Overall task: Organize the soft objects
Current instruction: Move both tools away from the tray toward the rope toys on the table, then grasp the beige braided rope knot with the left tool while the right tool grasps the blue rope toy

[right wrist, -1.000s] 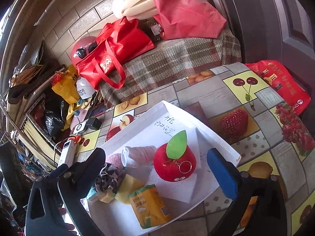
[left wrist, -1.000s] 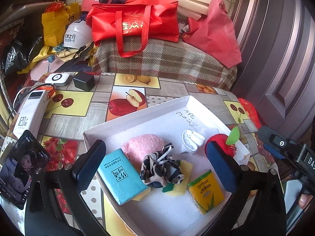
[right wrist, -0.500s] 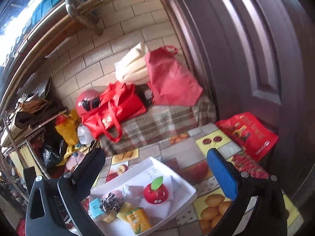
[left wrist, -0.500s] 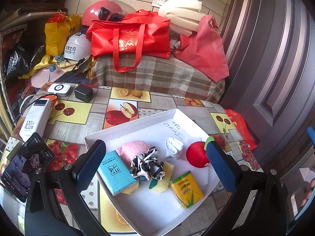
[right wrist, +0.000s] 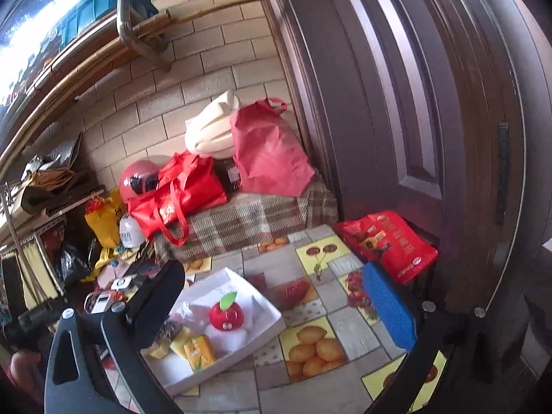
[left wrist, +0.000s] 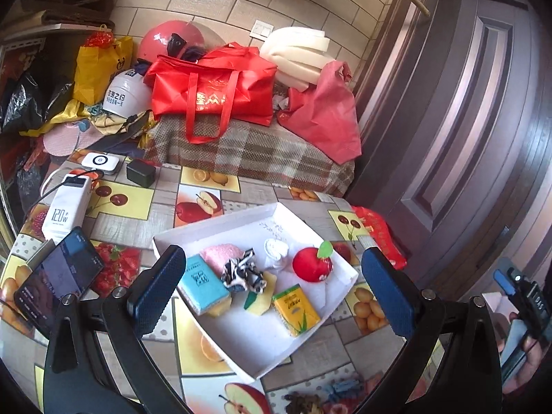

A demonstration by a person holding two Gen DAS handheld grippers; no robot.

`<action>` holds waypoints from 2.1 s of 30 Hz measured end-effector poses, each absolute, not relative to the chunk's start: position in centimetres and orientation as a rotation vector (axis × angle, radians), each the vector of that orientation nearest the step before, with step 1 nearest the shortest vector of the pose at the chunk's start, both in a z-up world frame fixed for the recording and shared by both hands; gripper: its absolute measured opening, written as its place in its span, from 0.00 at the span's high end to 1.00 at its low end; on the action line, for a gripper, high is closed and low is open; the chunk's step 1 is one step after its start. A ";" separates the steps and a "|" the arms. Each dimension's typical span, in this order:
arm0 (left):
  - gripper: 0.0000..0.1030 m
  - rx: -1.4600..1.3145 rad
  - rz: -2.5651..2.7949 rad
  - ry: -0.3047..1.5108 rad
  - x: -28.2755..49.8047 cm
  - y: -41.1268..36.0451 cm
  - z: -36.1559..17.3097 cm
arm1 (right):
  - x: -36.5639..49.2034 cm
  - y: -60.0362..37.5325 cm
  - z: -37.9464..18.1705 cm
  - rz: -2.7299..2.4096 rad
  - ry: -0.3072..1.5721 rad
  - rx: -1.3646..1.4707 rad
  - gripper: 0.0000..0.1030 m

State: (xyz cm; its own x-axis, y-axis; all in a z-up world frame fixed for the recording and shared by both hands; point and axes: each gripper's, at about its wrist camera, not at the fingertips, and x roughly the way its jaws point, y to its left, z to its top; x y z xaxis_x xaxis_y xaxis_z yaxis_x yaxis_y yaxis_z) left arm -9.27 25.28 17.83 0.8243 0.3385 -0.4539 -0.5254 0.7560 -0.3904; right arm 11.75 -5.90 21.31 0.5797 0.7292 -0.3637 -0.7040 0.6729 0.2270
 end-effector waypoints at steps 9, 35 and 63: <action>0.00 -0.408 0.533 0.776 -8.2 18.3 10.1 | 9.1 -6.3 11.2 0.805 0.811 -0.057 0.00; 0.00 -0.441 0.636 0.821 -9.5 16.9 8.5 | 8.4 -6.4 11.9 0.829 0.804 -0.072 0.00; 0.00 -0.516 0.406 0.879 -10.2 16.8 4.1 | 7.3 1.7 6.0 1.016 0.841 -0.394 0.00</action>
State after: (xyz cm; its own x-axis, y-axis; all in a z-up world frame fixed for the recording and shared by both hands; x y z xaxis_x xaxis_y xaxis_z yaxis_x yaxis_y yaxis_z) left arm -10.18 16.83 4.14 0.5765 0.1245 -0.8076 -0.5345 0.8050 -0.2575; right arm 7.30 1.70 5.99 0.2596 0.5828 -0.7701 -0.8652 0.4945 0.0826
